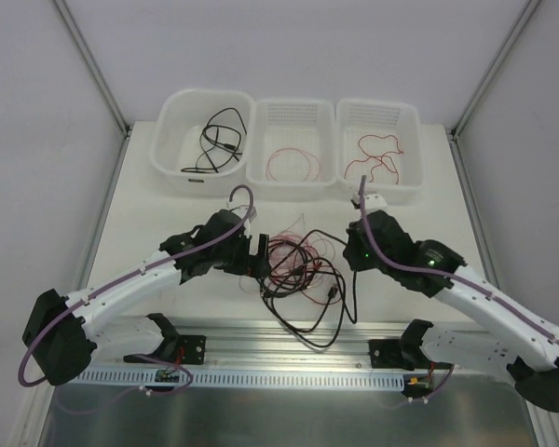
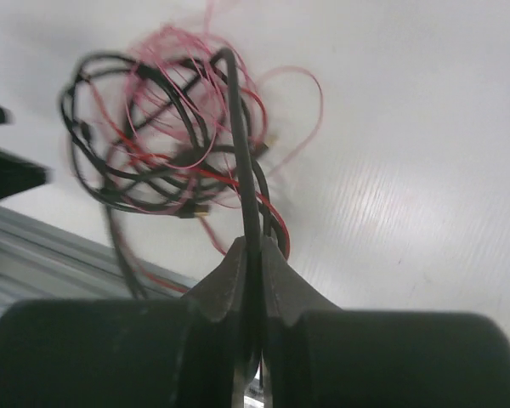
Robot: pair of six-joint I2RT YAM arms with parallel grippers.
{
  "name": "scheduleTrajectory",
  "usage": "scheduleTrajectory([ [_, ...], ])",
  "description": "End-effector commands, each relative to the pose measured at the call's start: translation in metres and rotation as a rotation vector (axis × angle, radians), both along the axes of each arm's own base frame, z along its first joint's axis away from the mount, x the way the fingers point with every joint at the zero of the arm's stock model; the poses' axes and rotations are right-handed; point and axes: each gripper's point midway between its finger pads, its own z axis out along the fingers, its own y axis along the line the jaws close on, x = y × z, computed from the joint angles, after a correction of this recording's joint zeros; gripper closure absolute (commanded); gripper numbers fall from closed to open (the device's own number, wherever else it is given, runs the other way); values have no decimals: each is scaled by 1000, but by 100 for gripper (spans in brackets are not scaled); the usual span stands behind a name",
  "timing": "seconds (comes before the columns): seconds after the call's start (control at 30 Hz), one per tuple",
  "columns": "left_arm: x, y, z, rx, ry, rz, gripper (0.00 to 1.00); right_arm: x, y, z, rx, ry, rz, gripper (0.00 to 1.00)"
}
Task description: Untangle the cables
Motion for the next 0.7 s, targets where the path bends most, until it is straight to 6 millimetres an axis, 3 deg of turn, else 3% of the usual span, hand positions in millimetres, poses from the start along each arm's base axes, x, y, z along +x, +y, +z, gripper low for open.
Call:
scheduleTrajectory([
  [0.0, 17, -2, 6, 2, -52, 79, 2, 0, -19, 93, 46, -209, 53, 99],
  [0.17, 20, -8, 15, -40, -77, 67, 3, -16, -7, 196, 234, -361, 195, 99],
  [0.27, 14, -13, 24, -88, -92, 27, 3, -18, -8, 236, 295, -448, 221, 99],
  [0.3, 13, -14, 29, -104, -105, 16, 3, -19, -10, 261, 328, -505, 228, 99],
  [0.33, 12, -15, 32, -119, -114, 5, 3, -19, -10, 274, 337, -541, 241, 99],
  [0.4, 7, -18, 48, -172, -154, -35, 2, -20, -5, 314, 385, -604, 274, 99],
  [0.53, -1, -19, 76, -251, -237, -95, 2, -31, 9, 377, 473, -702, 380, 99],
  [0.67, -5, -16, 90, -288, -306, -120, 2, -39, 1, 438, 606, -899, 382, 99],
])
